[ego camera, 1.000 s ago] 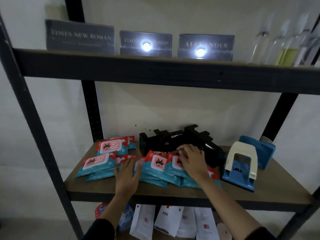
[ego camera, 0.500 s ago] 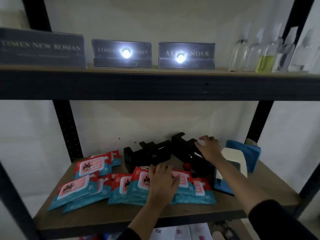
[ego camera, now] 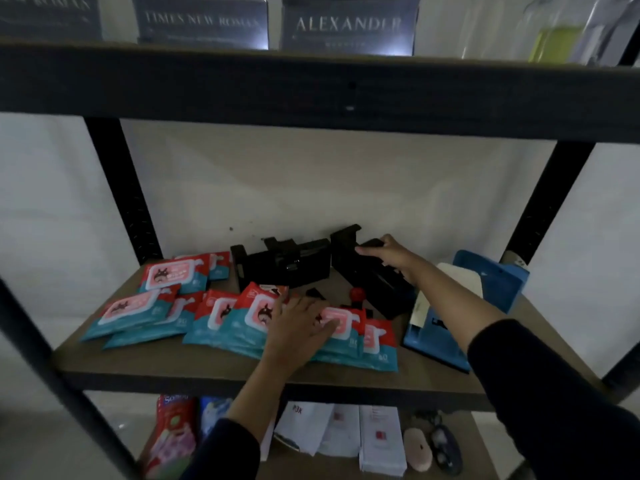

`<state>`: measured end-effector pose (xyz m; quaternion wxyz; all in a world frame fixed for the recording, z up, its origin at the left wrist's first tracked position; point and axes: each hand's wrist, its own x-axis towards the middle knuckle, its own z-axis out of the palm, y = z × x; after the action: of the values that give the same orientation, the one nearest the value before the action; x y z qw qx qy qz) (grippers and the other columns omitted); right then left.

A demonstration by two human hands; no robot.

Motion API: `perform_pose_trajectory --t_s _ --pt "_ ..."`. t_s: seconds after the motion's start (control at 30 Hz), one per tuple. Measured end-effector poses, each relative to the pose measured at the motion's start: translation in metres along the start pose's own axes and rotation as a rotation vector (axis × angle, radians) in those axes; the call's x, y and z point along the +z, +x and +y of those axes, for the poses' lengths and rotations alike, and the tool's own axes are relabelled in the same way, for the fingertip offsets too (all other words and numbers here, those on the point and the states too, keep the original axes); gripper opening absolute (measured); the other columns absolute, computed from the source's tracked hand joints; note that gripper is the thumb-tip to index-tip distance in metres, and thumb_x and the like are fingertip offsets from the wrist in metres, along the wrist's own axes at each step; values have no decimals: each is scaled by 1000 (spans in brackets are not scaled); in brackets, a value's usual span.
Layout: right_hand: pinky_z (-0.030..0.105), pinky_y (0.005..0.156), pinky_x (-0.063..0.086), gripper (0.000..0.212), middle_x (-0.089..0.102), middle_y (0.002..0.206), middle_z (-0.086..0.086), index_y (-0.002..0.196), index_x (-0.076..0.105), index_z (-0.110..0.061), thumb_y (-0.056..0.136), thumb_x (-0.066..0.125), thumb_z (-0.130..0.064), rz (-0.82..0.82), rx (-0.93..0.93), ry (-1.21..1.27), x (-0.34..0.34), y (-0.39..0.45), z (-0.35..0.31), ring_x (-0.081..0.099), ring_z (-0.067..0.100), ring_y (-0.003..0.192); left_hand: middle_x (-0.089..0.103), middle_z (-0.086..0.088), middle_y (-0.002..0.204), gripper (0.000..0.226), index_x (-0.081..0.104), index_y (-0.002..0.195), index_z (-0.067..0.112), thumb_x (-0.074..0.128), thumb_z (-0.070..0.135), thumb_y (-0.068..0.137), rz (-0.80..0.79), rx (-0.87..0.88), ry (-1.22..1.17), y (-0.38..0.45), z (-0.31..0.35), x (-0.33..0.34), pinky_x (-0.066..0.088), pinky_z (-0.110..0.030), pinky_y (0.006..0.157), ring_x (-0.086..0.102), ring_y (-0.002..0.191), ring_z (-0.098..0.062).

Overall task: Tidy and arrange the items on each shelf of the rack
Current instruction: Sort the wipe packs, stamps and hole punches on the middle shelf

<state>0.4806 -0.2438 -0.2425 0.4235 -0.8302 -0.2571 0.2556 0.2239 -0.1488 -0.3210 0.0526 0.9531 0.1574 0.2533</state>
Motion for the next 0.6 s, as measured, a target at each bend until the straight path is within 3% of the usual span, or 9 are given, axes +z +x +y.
perform_pose_trajectory --t_s 0.1,0.2,0.27,0.33,0.4,0.5,0.6 --pt "27 67 46 72 55 121 5 129 43 -16 75 78 -49 -38 -18 -35 2 -7 -15 57 25 109 63 9 119 64 62 117 29 22 69 86 -8 -13 -8 -1 2 0 14 -37 112 54 115 -12" --pt "29 73 44 50 59 116 8 111 51 -14 78 78 -40 20 -75 -90 1 -1 -21 58 26 106 59 13 121 72 58 119 33 11 76 84 -34 -30 -23 -2 1 1 12 -36 115 50 117 -8" --pt "30 75 42 50 58 110 4 106 52 -17 74 77 -47 56 -106 -208 -3 1 -24 56 26 105 58 13 123 68 56 121 34 14 75 85 -53 -42 -9 -1 2 -1 13 -36 115 49 119 -8" --pt "39 92 41 59 58 114 1 108 53 -26 63 75 -58 104 -89 -359 -3 4 -26 51 29 116 56 12 127 65 54 124 34 18 73 86 -87 -54 -1 -1 3 -2 12 -37 115 47 122 -9" --pt "51 105 30 53 58 121 3 112 54 -30 69 74 -53 138 -81 -509 1 1 -28 40 33 126 55 11 128 70 52 125 33 14 76 84 -97 -56 -1 -1 3 -2 13 -38 116 46 123 -11" --pt "52 108 23 46 59 121 4 120 53 -30 80 71 -44 164 -79 -770 9 -8 -30 34 33 128 56 11 127 77 51 125 34 5 77 82 -97 -56 2 -1 2 -1 15 -39 116 47 122 -10" --pt "56 109 19 49 60 119 2 123 52 -31 80 70 -45 166 -115 -937 18 -16 -30 34 30 128 56 11 126 67 52 124 34 14 74 85 -98 -58 -1 -1 2 -1 14 -38 116 47 121 -10"
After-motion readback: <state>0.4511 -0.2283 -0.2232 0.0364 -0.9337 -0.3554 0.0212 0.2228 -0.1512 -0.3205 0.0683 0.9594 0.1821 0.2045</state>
